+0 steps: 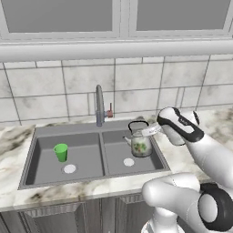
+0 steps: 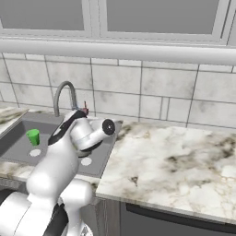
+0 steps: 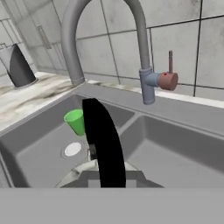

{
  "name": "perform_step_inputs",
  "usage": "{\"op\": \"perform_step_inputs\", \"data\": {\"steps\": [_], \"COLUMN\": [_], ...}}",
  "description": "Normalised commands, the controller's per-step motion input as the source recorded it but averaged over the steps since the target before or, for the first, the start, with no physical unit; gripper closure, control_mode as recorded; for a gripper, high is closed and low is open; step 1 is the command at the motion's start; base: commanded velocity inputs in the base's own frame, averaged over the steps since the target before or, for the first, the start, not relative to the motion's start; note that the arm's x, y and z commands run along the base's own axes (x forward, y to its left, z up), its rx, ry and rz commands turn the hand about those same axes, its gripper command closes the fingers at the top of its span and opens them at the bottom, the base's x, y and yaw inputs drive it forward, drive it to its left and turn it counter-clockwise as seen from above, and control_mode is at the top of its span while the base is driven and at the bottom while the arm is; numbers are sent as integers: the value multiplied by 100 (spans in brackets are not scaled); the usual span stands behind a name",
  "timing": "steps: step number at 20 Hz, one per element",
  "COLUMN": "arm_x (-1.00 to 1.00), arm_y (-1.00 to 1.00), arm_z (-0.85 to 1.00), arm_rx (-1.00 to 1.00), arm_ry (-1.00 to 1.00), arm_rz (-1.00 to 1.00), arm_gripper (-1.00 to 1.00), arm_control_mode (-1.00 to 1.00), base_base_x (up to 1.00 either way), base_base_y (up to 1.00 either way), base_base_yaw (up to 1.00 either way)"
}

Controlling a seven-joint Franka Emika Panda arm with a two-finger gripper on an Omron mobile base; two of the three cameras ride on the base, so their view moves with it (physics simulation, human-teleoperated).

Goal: Open the cabinet, pick the kettle from the cabinet, and place it in the sink.

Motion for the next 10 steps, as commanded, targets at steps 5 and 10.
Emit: {"op": "perform_step_inputs", "data": {"steps": [5, 10], "arm_x": [8, 10], "arm_y": [11, 15], "arm_z": [-21, -14], "arm_rx": [3, -1], "arm_ry": [-9, -3], "arm_rz": [0, 0], "arm_gripper": [100, 100], "arm_control_mode": [-100, -100], "base_base_x": [0, 0], "base_base_y": [0, 0], "base_base_yaw": [0, 0]}}
